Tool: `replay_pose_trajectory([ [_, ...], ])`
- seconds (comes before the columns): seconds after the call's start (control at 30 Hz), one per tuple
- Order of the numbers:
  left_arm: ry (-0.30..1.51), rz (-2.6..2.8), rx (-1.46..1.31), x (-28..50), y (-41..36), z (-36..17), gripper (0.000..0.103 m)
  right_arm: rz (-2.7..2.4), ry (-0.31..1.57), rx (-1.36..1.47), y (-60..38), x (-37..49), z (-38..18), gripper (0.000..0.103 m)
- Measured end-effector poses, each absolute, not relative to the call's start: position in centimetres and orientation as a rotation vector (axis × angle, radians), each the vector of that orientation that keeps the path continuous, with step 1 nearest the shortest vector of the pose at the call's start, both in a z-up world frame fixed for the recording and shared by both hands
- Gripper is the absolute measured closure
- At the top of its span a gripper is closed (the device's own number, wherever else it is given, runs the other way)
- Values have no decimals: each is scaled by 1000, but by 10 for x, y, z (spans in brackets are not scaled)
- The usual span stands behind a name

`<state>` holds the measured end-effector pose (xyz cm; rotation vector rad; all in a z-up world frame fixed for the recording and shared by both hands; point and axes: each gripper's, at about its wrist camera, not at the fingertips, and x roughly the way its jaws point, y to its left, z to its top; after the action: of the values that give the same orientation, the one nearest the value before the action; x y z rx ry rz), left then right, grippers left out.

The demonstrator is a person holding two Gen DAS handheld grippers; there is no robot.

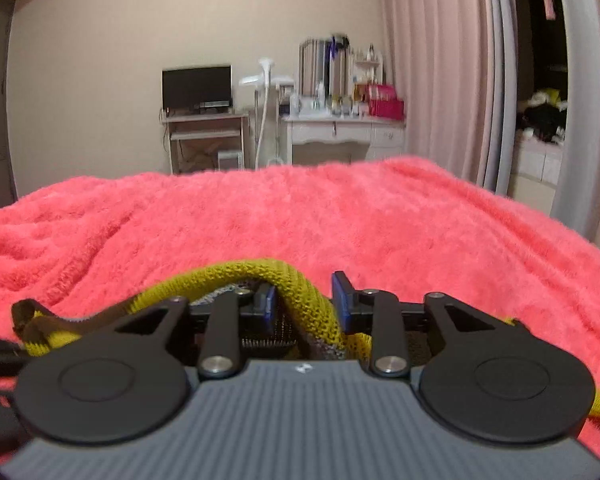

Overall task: Fold clothes
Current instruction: 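Lift the sweater high with both grippers and shake it out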

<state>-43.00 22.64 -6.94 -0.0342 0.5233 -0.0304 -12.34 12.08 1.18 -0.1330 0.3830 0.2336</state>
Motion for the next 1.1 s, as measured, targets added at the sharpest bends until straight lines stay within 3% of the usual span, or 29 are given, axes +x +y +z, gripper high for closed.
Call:
replay_pose_trajectory([
  [0.17,469,68,-149,-510,258,-60,95,215,446,-309,113,-131,-4,58],
  [0.33,414,119,-190,-511,281,-44,95,258,484,-454,103,-147,-38,57],
  [0.47,445,114,-179,-431,284,-41,95,210,432,-580,105,-146,-58,59],
  [0.5,454,111,-171,-414,287,-41,95,208,429,-560,102,-141,-58,65],
  [0.53,463,110,-159,-406,287,-42,95,204,423,-524,98,-138,-57,94],
  [0.8,337,174,-179,-252,325,-8,95,245,114,-138,68,-179,34,94],
  [1.1,23,274,-259,-250,366,118,98,318,-216,-90,90,-247,144,95],
])
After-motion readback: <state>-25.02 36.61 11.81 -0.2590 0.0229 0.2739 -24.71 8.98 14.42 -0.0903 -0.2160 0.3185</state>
